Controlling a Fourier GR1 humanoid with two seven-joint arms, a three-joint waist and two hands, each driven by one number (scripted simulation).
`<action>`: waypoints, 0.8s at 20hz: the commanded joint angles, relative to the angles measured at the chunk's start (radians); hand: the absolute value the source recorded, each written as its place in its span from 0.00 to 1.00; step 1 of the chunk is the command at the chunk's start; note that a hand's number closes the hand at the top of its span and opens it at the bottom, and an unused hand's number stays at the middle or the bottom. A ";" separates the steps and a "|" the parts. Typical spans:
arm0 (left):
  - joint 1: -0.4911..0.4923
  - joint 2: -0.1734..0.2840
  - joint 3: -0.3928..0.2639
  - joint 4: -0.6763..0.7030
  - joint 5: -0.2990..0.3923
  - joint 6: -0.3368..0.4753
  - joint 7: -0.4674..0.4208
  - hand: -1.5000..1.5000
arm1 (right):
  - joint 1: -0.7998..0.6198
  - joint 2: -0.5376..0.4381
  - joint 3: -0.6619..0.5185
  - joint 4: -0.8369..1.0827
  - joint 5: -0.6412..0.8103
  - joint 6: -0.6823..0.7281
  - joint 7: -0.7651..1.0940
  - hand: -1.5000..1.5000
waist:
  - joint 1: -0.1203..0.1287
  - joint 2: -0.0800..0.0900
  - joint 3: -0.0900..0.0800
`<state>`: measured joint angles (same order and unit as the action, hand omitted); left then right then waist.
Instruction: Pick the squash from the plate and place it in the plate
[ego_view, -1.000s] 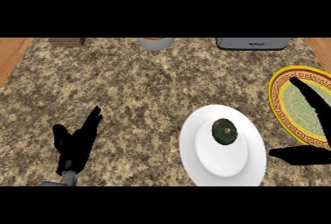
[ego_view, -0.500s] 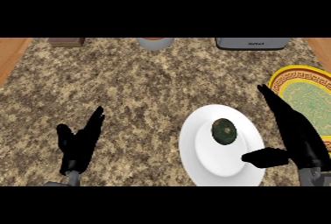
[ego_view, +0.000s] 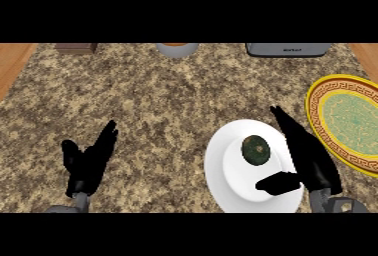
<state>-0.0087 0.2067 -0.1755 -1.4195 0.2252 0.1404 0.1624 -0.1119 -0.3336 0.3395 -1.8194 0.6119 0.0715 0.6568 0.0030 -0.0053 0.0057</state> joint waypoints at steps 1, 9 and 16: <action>-0.077 -0.043 0.004 0.082 -0.036 0.012 0.033 0.50 | -0.008 0.063 0.015 0.087 0.061 -0.022 -0.041 0.00 | -0.004 0.006 -0.006; 0.063 -0.031 0.010 -0.013 -0.034 -0.041 -0.003 0.50 | -0.027 0.073 -0.007 0.198 0.184 -0.017 -0.031 0.00 | 0.001 0.006 -0.006; -0.031 -0.063 0.033 0.009 -0.059 -0.034 0.066 0.50 | -0.076 0.161 -0.026 0.319 0.223 -0.036 -0.072 0.00 | 0.000 0.006 -0.005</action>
<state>0.0010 0.1633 -0.1387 -1.4264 0.1780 0.0988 0.1649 -0.1604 -0.2211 0.3171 -1.6183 0.8049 0.0791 0.6328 0.0026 -0.0046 0.0050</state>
